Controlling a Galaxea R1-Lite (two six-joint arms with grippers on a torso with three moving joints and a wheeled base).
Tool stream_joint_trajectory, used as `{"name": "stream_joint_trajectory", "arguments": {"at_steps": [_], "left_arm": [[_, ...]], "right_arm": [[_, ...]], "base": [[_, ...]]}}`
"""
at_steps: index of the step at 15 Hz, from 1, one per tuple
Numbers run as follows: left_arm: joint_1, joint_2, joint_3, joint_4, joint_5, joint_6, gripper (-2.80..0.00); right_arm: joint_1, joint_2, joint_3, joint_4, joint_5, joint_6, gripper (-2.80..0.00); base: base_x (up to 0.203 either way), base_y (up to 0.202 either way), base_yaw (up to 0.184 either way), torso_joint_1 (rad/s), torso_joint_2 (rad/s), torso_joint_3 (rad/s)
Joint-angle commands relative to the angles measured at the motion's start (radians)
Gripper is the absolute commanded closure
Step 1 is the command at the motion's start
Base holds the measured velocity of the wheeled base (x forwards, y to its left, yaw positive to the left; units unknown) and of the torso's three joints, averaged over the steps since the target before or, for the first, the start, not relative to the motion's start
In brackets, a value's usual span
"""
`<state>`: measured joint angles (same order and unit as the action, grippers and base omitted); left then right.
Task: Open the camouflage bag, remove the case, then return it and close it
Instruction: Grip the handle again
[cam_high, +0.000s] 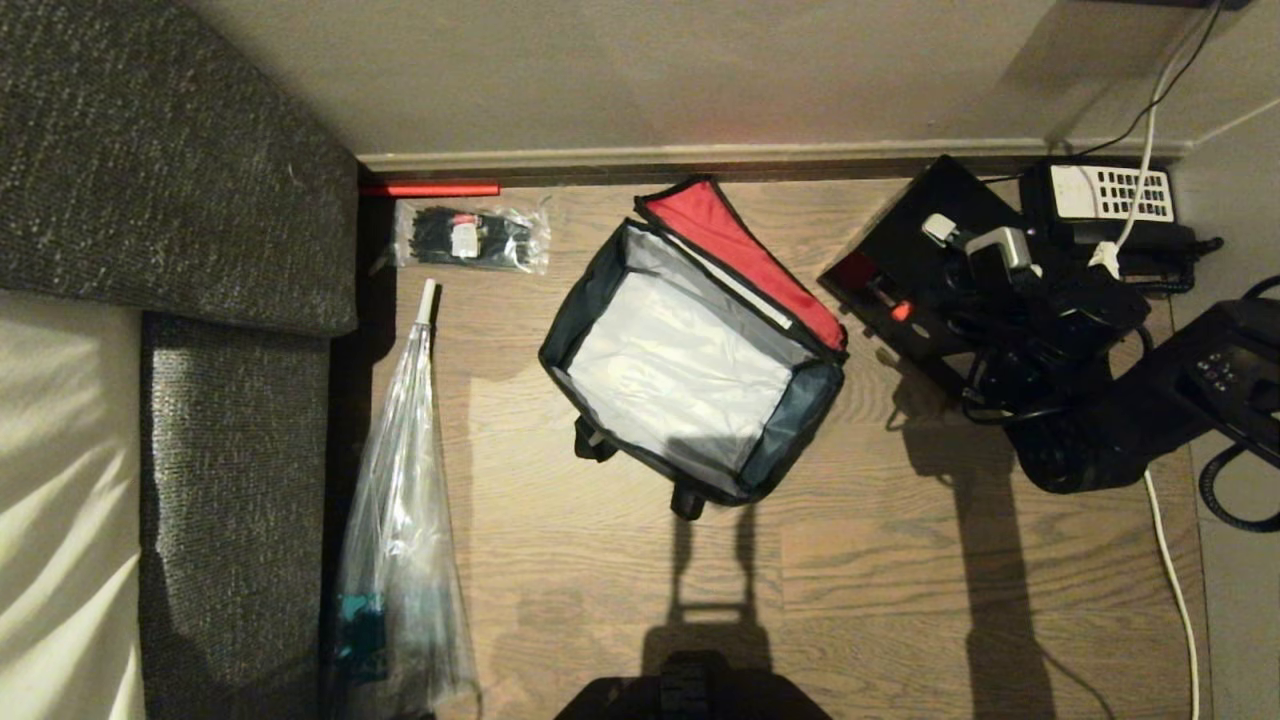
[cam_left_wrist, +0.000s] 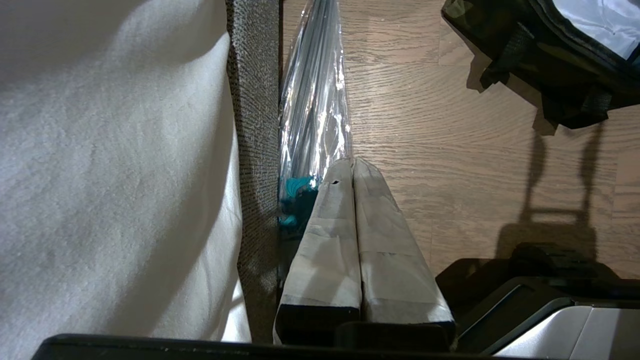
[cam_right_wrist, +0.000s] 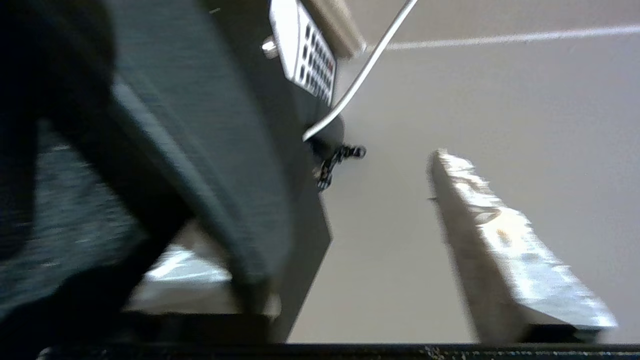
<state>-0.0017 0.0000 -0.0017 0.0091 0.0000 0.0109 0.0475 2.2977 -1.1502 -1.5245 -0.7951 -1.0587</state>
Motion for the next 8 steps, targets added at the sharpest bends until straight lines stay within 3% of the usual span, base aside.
{"name": "stream_joint_trajectory", "arguments": {"at_steps": [1,8], "left_arm": [[0.000,0.000,0.000,0.000,0.000,0.000,0.00],[0.000,0.000,0.000,0.000,0.000,0.001,0.00]], "right_arm": [[0.014,0.026,-0.008,-0.006,-0.007,-0.007,0.00],[0.025,0.042,-0.036,-0.006,-0.009,-0.016,0.00]], "base": [[0.000,0.000,0.000,0.000,0.00,0.000],[0.000,0.000,0.000,0.000,0.00,0.000]]}}
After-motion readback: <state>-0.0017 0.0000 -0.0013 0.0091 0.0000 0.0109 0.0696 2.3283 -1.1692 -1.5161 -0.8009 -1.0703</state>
